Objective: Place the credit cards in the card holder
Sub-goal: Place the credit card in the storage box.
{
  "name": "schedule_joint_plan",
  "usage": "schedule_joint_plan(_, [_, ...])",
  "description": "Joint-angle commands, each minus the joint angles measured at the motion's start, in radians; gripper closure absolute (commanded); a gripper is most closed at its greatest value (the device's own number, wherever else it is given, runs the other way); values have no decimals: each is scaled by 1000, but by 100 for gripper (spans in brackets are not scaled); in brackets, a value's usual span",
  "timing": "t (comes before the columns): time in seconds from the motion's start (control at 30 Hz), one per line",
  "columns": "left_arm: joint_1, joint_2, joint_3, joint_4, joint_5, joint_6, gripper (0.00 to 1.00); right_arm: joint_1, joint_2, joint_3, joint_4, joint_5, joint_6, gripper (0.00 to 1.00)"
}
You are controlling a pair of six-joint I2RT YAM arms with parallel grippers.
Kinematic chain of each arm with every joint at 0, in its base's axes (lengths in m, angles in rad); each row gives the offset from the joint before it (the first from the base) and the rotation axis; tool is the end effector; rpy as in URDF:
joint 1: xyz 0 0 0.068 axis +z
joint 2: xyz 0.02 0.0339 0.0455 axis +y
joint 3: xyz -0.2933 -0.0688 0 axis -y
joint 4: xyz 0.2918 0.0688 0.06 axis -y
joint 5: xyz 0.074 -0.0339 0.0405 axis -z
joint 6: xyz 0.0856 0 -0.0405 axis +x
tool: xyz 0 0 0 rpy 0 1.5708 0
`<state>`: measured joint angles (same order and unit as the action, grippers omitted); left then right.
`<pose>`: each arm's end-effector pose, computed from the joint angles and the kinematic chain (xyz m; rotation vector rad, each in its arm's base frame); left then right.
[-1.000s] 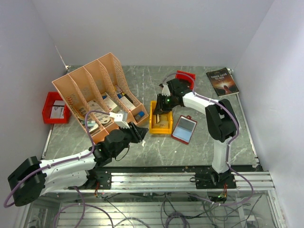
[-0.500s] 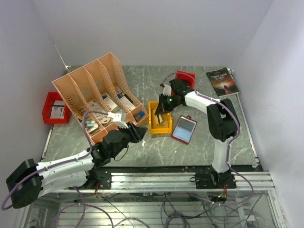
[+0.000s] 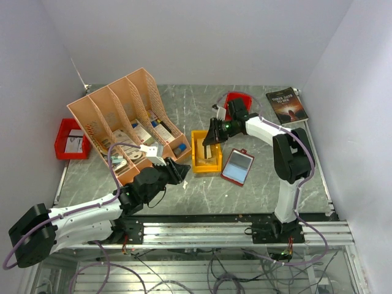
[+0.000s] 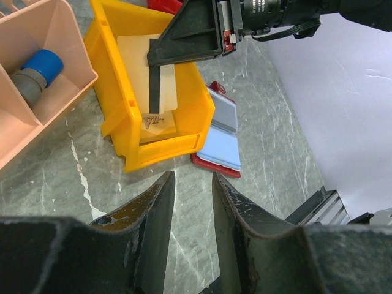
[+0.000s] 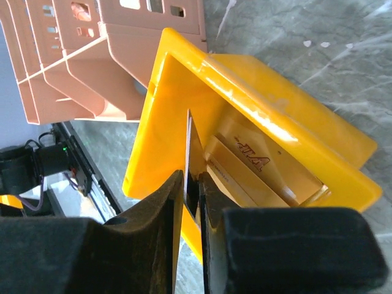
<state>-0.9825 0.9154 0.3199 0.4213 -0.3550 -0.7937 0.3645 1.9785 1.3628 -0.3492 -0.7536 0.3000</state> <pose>0.1737 -0.2068 0.2053 -0.1013 1.8377 -0.9793 0.4340 0.2283 0.1511 -0.3979 2.5416 1.2153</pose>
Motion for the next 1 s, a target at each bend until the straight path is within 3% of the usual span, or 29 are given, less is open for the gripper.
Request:
schedule_joint_plan(0.0, [7,3,10,27,-19,13,58,7,35,8,13,-47,20,83])
schedule_joint_plan(0.2, [7,12,13,27,-20,14,58,19,79,25,-2,-39,19,86])
schedule_joint_plan(0.4, [6,-3,5,18,-23,12,58,13,56,25,-11,-41,2,80])
schedule_joint_plan(0.97, [6,-13,-2,26,-17,7,58,1,9,1,-1,-31,4,80])
